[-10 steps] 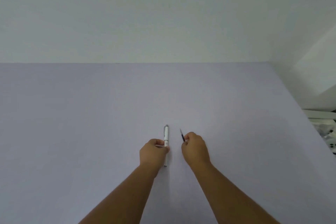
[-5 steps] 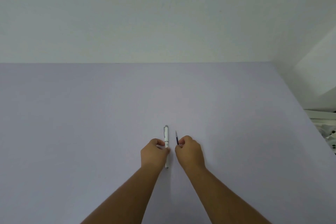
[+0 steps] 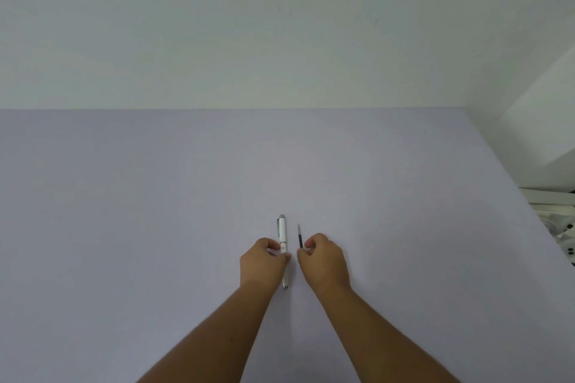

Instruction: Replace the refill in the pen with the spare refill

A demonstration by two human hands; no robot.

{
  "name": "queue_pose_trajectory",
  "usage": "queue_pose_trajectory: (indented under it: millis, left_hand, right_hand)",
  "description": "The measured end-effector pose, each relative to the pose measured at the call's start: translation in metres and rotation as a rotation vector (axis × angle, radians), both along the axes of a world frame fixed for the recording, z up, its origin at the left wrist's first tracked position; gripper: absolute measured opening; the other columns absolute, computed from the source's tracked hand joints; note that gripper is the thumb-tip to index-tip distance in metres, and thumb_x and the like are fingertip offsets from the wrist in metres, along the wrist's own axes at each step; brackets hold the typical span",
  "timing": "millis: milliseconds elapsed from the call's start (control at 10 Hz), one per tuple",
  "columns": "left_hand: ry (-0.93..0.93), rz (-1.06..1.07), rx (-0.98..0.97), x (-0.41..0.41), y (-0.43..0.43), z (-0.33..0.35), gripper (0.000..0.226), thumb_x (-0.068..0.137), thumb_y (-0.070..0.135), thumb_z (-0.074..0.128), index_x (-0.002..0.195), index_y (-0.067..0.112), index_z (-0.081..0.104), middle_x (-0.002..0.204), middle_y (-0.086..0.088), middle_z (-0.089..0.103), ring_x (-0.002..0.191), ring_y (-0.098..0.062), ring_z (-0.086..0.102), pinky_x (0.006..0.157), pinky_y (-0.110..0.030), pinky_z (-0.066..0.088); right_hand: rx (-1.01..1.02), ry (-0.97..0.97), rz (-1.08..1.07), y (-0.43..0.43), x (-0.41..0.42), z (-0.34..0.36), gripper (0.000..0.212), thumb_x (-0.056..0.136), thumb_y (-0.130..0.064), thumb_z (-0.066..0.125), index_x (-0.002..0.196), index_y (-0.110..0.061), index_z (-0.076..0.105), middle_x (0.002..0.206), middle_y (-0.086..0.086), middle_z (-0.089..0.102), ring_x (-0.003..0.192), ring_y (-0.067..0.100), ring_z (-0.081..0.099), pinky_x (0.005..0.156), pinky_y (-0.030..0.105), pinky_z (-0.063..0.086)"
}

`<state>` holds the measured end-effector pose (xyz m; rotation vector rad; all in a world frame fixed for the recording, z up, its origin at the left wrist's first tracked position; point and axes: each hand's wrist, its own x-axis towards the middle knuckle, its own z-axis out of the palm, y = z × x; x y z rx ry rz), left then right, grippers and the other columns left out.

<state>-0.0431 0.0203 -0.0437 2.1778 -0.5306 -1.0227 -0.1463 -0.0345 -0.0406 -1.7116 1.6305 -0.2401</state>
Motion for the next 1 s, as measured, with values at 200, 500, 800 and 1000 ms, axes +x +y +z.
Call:
queue_pose_trajectory:
  millis: [200,500,800,1000]
  left_hand:
    - [-0.009,-0.008,0.004,0.0,-0.001,-0.001,0.018,0.081,0.023,0.07,0.095,0.023,0.058,0.085,0.005,0.061,0.072,-0.01,0.058,0.066,-0.021,0.046]
    - [-0.024,-0.006,0.009,0.0,0.0,-0.002,0.023,0.081,0.022,0.071,0.101,0.021,0.059,0.079,0.008,0.058,0.067,-0.004,0.055,0.056,-0.017,0.043]
    - [-0.02,-0.018,0.0,0.002,0.001,-0.004,0.025,0.082,0.025,0.07,0.103,0.022,0.057,0.075,0.012,0.055,0.067,-0.002,0.053,0.057,-0.016,0.043]
    - [-0.017,-0.044,0.047,0.005,0.003,0.01,0.027,0.093,0.023,0.043,0.114,0.015,0.057,0.097,-0.001,0.06,0.082,-0.018,0.057,0.068,-0.027,0.048]
  right_hand:
    - [0.0,0.004,0.006,0.001,-0.001,0.0,0.017,0.084,-0.024,0.058,0.098,-0.015,0.059,0.098,0.004,0.066,0.085,0.021,0.062,0.071,0.031,0.051]
    - [-0.003,0.0,0.01,0.001,-0.001,0.0,0.019,0.085,-0.027,0.059,0.1,-0.015,0.059,0.098,0.004,0.065,0.085,0.02,0.062,0.07,0.029,0.05]
    - [-0.001,-0.011,0.023,-0.001,-0.001,-0.001,0.02,0.085,-0.029,0.06,0.099,-0.015,0.059,0.097,0.004,0.065,0.085,0.022,0.063,0.073,0.032,0.053]
    - [-0.041,-0.012,-0.007,-0.003,0.0,0.006,0.02,0.093,-0.021,0.042,0.092,-0.011,0.059,0.092,0.009,0.067,0.076,0.022,0.058,0.062,0.029,0.047]
